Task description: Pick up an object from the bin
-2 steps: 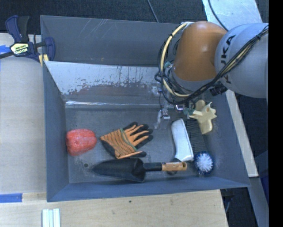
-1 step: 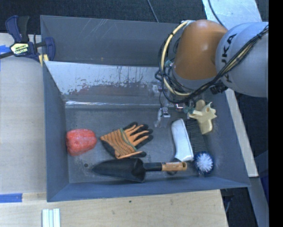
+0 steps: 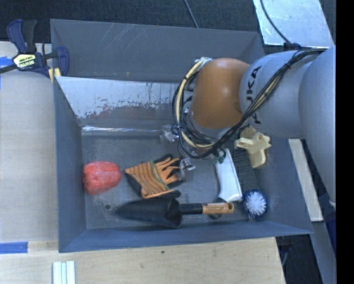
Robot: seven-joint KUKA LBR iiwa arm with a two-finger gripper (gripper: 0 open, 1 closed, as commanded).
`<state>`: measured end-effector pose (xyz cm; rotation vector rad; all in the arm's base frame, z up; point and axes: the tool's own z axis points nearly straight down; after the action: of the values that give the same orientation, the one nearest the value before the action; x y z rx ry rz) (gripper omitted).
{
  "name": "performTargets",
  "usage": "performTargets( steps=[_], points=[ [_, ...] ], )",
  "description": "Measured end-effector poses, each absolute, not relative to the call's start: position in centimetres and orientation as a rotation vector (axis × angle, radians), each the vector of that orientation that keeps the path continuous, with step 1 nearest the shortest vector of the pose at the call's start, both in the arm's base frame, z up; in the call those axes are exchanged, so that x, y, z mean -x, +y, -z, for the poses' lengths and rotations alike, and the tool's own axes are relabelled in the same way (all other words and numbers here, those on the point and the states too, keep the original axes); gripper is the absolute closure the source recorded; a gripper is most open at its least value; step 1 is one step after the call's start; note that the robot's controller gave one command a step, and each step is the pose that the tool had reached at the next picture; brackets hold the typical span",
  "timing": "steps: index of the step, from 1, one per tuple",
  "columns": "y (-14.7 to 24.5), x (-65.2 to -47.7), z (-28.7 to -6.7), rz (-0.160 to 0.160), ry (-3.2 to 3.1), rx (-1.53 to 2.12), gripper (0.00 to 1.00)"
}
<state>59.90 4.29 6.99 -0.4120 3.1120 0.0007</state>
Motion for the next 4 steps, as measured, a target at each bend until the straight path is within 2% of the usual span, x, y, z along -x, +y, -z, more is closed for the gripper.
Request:
performTargets(
  steps=[1, 2, 3, 4],
  points=[
    [4.5, -60.4, -11.6, 0.0, 3.11, 0.384, 0.0],
    [4.7, -59.6, -10.0, -0.001, 3.051, 0.744, 0.0],
    [4.7, -59.6, -7.1, 0.002, 2.944, 1.062, 0.0],
    [6.2, -60.5, -7.4, 0.003, 2.986, 0.922, 1.0]
  ],
)
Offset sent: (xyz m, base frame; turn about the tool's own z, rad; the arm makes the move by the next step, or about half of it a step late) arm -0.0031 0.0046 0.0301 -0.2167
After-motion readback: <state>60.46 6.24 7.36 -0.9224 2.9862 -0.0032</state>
